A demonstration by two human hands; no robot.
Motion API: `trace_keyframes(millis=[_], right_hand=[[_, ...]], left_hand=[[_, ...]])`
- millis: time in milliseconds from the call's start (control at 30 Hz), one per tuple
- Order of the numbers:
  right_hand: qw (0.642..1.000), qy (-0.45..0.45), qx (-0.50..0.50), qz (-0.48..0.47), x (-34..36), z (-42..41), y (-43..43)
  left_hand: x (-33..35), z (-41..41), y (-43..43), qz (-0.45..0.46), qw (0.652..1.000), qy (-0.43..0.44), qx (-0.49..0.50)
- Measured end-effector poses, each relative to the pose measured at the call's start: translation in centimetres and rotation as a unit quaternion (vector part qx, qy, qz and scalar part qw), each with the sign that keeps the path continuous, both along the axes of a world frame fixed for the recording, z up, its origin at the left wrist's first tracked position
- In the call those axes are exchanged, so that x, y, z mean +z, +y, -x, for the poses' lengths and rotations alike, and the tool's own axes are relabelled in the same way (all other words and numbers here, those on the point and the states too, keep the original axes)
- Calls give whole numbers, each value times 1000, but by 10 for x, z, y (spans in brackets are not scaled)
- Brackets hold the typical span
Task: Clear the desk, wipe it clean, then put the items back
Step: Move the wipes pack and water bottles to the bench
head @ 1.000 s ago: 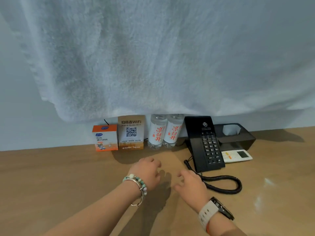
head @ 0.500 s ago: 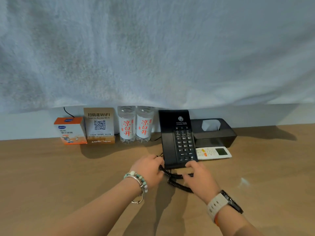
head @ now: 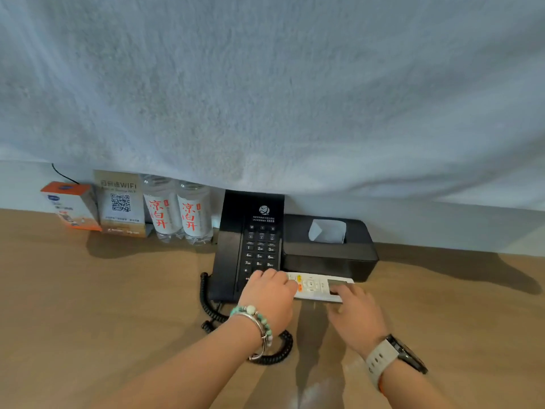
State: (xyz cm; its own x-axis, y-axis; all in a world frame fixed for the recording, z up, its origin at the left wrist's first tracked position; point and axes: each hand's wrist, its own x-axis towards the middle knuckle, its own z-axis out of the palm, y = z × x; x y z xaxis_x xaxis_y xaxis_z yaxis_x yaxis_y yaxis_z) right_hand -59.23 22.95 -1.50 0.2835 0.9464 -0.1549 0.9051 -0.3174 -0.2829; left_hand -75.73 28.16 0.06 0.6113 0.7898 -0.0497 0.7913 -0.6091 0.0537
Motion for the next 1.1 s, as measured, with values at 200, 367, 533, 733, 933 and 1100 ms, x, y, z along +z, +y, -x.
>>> trace_keyframes(millis=[200, 367, 533, 733, 933, 1100], right_hand=[[995, -48, 72, 44, -1, -28, 14], [993, -39, 82, 81, -9, -39, 21], [993, -47, 82, 67, -10, -43, 20], [994, -37, 88, 52, -12, -42, 16], [995, 7, 89, 50, -12, -43, 14], [991, -12, 117, 72, -9, -47, 11]], left_hand=[[-16, -39, 8, 30, 999, 35, -1], [-31, -50, 12, 41, 998, 53, 7], [-36, -50, 3, 26, 998, 55, 23], [-33, -52, -3, -1, 997, 64, 38], [-30, -53, -5, 4, 998, 48, 34], [-30, -55, -4, 73, 996, 30, 35]])
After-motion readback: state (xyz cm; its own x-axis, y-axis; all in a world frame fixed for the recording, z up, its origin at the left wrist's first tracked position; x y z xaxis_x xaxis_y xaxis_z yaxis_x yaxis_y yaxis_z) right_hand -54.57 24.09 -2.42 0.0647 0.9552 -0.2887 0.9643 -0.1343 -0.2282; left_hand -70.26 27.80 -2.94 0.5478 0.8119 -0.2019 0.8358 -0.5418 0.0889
